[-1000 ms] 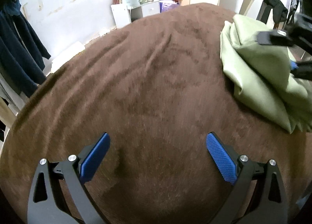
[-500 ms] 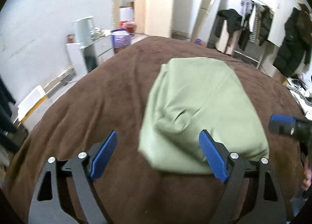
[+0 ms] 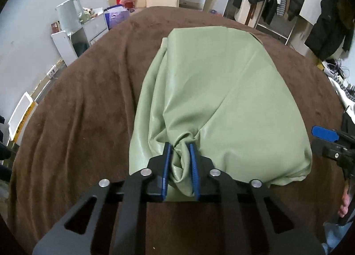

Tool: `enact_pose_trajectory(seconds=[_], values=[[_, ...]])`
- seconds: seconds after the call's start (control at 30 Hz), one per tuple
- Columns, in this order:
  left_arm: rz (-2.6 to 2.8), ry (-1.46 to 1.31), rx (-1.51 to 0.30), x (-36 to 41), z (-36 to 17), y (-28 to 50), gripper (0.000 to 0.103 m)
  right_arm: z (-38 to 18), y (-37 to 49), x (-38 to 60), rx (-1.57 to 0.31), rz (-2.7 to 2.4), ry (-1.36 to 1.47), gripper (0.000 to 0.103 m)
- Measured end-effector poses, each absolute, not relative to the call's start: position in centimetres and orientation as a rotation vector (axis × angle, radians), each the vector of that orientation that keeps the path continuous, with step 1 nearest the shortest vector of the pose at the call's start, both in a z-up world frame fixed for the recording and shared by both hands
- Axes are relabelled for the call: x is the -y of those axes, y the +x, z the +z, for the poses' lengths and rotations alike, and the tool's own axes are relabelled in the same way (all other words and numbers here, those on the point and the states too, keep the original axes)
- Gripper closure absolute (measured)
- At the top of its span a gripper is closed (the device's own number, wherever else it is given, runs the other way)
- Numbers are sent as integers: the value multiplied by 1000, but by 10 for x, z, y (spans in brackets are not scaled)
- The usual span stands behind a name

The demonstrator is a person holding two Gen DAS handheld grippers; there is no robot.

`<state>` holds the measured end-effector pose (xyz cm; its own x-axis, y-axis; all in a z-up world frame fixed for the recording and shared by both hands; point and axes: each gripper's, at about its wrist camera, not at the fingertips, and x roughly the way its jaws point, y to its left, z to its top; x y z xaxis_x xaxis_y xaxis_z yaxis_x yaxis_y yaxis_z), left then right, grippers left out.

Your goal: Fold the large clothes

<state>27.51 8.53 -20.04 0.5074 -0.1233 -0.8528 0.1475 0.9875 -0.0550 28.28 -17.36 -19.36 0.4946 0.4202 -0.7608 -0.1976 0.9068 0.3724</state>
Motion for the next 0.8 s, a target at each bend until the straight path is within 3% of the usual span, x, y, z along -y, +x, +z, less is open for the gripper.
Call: enact_pose_trajectory(seconds=[0.43, 0.6, 0.8], values=[[-120, 45, -958, -102, -174, 267, 89, -180, 282, 169, -939, 417, 261, 22], [-81, 6, -985, -119, -189, 263, 91, -189, 285, 143, -969, 427, 150, 28], [-85, -35, -1020, -122, -226, 260, 91, -222, 287, 126, -1019, 354, -2, 28]])
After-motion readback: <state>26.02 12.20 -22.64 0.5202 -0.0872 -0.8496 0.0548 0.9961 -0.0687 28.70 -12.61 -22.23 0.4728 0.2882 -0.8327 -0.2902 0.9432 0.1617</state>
